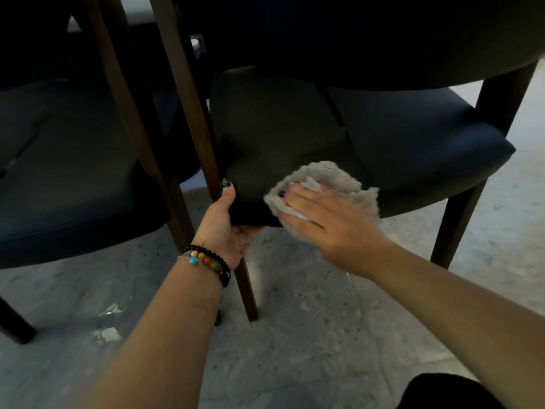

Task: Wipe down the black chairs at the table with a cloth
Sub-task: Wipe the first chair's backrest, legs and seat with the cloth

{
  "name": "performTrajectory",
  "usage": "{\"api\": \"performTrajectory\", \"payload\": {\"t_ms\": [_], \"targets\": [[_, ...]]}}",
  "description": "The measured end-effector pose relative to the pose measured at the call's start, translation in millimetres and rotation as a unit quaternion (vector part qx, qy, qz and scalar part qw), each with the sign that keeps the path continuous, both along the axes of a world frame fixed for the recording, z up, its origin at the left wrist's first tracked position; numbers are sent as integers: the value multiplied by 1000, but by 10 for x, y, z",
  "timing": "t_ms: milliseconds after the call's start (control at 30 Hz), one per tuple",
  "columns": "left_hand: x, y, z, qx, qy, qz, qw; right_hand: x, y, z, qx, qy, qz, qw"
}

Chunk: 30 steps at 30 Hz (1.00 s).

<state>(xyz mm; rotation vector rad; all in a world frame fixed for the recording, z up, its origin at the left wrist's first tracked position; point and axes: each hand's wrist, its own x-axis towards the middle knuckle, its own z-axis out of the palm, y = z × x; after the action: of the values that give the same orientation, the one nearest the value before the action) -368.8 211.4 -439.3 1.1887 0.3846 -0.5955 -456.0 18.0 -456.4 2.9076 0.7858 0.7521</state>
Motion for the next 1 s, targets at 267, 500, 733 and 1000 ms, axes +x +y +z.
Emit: {"api": "performTrajectory", "payload": {"t_ms": [267, 500, 733, 1000], "targets": [[132, 27, -71, 40, 53, -2, 998, 29, 171, -43, 85, -43, -32, 995], [84, -68, -85, 83, 28, 15, 996, -138, -352, -85, 5, -12, -10, 1000], [39, -132, -82, 107, 10, 34, 994, -504, -1212, 180, 238, -9, -266, 934], [-7, -183, -21, 93, 14, 18, 995, -175, -897, 263, 354, 9, -330, 875]]}}
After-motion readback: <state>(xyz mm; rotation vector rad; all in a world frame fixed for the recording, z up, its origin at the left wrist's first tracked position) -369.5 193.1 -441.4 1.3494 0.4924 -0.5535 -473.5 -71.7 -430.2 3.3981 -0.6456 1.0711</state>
